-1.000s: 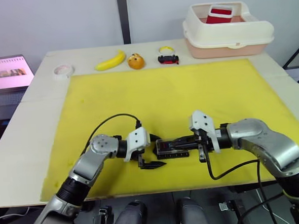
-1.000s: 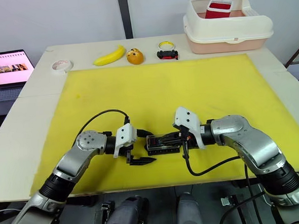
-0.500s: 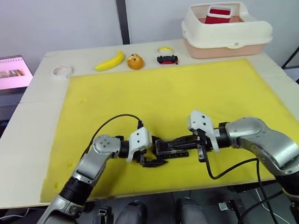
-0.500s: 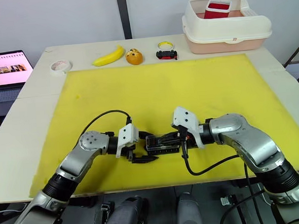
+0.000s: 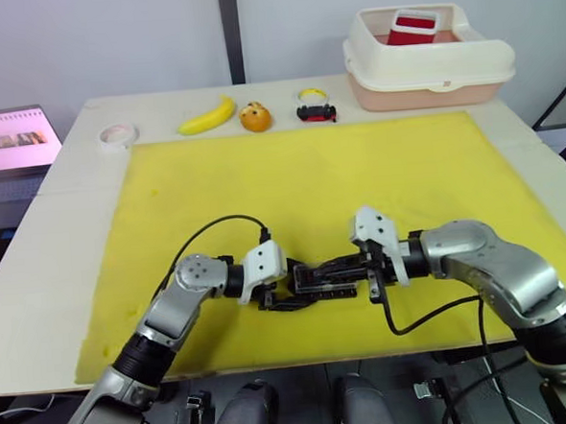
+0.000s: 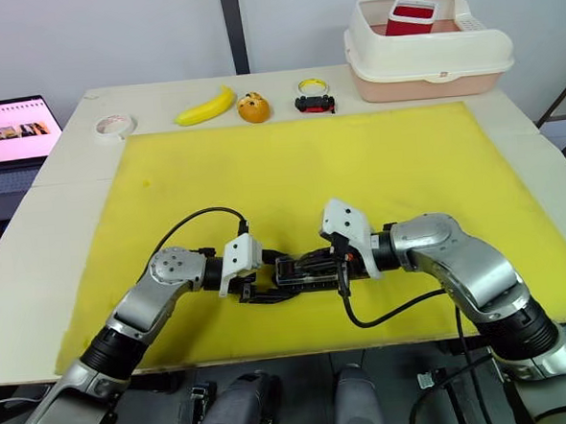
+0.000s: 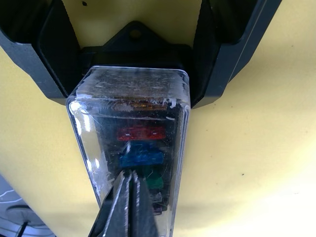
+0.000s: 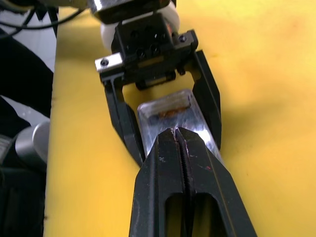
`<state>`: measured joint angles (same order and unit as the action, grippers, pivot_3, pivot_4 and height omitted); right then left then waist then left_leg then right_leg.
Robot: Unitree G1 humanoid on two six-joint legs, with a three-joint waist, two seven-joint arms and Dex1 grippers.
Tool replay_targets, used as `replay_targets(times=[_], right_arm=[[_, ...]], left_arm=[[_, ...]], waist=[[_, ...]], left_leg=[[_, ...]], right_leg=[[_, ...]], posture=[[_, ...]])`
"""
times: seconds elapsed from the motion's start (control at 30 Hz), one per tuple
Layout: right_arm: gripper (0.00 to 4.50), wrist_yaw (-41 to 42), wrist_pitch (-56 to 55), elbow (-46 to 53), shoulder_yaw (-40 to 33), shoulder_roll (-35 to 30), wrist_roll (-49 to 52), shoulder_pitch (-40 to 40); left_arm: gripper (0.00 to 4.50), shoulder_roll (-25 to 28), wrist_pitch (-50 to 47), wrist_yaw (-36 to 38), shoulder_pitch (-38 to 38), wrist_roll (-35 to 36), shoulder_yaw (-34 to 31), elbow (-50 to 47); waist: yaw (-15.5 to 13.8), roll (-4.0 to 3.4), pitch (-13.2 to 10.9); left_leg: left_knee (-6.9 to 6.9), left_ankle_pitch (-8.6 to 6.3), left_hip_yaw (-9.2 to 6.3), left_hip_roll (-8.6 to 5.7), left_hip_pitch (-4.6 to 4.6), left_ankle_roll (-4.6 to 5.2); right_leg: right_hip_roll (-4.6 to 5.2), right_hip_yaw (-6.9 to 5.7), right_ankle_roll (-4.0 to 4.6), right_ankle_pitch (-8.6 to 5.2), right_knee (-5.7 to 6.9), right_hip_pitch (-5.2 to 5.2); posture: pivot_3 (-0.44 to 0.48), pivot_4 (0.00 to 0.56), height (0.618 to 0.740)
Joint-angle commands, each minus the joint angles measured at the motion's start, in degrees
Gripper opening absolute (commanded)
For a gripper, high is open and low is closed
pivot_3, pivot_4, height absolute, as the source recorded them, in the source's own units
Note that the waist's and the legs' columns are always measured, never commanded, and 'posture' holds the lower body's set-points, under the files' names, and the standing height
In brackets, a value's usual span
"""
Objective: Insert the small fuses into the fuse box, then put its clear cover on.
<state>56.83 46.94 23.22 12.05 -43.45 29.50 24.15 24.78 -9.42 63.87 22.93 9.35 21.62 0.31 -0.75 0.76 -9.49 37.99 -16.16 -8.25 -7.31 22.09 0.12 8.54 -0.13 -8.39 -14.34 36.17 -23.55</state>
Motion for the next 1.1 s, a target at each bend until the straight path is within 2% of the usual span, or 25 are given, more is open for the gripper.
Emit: replay_targets(times=[0.03, 0.33, 0.5, 0.67, 0.77, 1.1], right_arm=[[0.00, -1.0, 1.7, -0.5, -0.8, 0.1, 0.4, -0.1], [0.00, -2.5, 5.8, 4.7, -9.8, 0.3, 9.3, 3.4], [0.00, -2.1, 3.7, 4.3, -5.9, -0.9, 6.2, -0.8], [0.00, -3.5, -3.5, -6.1, 6.7, -2.2, -7.4, -6.3], [0.00, -2.8, -1.5, -4.0, 3.3, -2.1, -3.3, -6.1], [0.00, -3.2, 0.2, -0.3, -1.8, -1.2, 1.0, -3.6]], left_arm=[[2.56, 0.4, 0.4, 1.1, 0.4, -0.8, 0.9, 0.3], [2.56, 0.5, 0.0, 1.4, 0.6, -0.9, 0.9, 0.6], [2.56, 0.3, -0.3, 1.3, 0.7, -1.0, 1.0, 0.5], [2.56, 0.0, -0.9, 1.1, 0.8, -1.1, 1.2, 0.0], [2.56, 0.3, -1.0, 1.3, 0.6, -1.2, 1.1, -0.3], [2.56, 0.8, -0.9, 1.3, 0.4, -1.1, 0.6, -0.3]], waist=[[0.0, 0.00, 0.0], [0.0, -0.03, 0.0], [0.0, -0.02, 0.0], [0.1, -0.14, 0.2], [0.0, 0.05, 0.4], [0.0, 0.04, 0.4]], left_leg=[[0.00, 0.00, 0.00, 0.00, 0.00, 0.00], [0.00, 0.00, 0.00, -0.01, 0.12, 0.01], [0.00, -0.03, 0.01, -0.01, 0.13, 0.05], [0.00, -0.03, 0.07, -0.01, -0.01, 0.05], [-0.25, -0.08, 0.06, 0.04, -0.69, 0.08], [-0.52, -0.08, 0.05, 0.03, -0.69, 0.09]], right_leg=[[0.00, 0.00, 0.00, 0.00, -0.01, 0.00], [0.01, 0.00, 0.00, 0.00, -0.02, -0.11], [0.02, 0.00, 0.00, 0.00, -0.06, -0.10], [0.02, 0.01, -0.01, 0.00, -0.06, 0.01], [0.00, -0.01, -0.09, -0.07, -0.24, 0.68], [0.02, 0.00, -0.11, -0.09, -0.32, 0.58]], posture=[[0.000, 0.150, 0.740], [0.000, 0.150, 0.740], [0.000, 0.150, 0.740], [0.000, 0.150, 0.740], [0.000, 0.150, 0.740], [0.000, 0.150, 0.740]])
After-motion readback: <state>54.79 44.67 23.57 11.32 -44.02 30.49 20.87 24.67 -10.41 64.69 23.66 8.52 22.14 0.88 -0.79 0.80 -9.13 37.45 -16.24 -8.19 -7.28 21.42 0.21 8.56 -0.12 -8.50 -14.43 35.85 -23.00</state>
